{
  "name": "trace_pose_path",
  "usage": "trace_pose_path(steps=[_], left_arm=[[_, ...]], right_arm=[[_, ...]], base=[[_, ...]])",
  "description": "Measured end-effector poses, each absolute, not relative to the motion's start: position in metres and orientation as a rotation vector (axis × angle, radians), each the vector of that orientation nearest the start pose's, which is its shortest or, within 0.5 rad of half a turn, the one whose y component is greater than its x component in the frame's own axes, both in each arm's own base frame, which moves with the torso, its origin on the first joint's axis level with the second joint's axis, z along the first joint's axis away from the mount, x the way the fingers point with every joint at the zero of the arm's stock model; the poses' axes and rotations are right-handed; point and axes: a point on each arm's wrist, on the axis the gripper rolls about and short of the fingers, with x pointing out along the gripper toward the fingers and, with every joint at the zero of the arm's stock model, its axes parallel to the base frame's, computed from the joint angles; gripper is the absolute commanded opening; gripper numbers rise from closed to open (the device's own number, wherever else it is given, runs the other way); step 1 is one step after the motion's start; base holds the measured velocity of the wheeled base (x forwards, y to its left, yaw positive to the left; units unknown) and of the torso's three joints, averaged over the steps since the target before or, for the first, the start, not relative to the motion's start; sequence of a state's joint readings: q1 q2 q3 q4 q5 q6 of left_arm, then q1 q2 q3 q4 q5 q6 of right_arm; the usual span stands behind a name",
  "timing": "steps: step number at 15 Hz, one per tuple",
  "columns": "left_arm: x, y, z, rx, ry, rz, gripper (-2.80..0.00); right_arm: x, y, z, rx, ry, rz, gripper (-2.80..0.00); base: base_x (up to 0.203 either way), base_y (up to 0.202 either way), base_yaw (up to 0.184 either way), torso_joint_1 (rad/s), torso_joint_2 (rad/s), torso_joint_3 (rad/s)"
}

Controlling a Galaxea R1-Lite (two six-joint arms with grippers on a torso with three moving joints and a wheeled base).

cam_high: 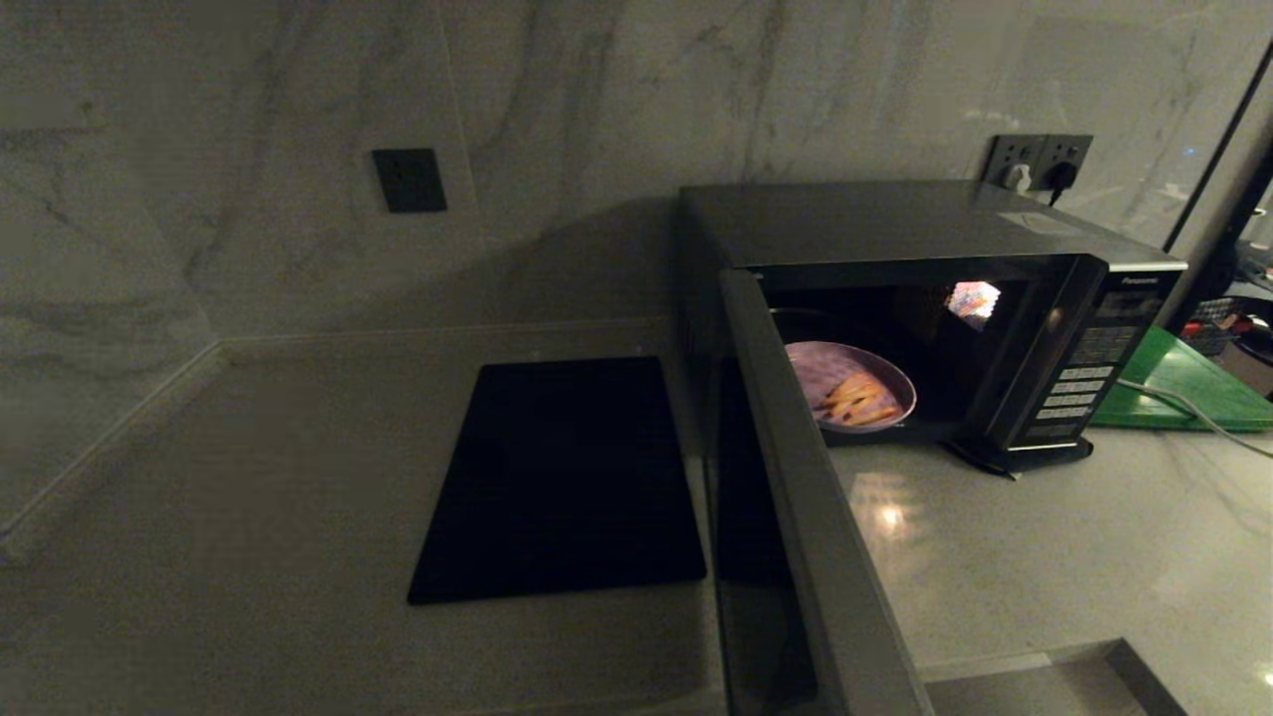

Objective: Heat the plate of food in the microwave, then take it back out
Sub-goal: Close the microwave oven

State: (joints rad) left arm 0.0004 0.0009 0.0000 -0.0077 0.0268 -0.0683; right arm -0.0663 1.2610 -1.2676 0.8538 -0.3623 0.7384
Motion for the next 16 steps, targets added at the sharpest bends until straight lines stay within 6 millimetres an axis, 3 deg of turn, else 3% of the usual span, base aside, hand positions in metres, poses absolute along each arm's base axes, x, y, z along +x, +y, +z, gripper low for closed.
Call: trace_pose_path(steps=[4,7,11,16], left_arm=[[-0.023,0.001,0.076,-0.068,-0.007,0.028,-2.8],[-0.023,0.001,0.076,-0.068,-0.008,0.028,-2.8],[-0.023,0.001,0.076,-0.068,-0.007,0.027,-2.8],[-0.023,0.001,0.076,-0.069,-0.007,0.028,-2.8]], right_arm=[[0.106,0.002,0.311,0.313,0.557,-0.475,-2.8],[0.08,0.011,0.326,0.255,0.521,-0.205,-2.8],[0.068,0.019,0.34,0.266,0.504,0.02,-2.8],[0.068,0.033,0.378,0.27,0.548,0.222,-2.8]], base=[[0.0,0.0,0.0,0.0,0.0,0.0],[0.0,0.0,0.0,0.0,0.0,0.0],[0.0,0.0,0.0,0.0,0.0,0.0],[0.0,0.0,0.0,0.0,0.0,0.0]])
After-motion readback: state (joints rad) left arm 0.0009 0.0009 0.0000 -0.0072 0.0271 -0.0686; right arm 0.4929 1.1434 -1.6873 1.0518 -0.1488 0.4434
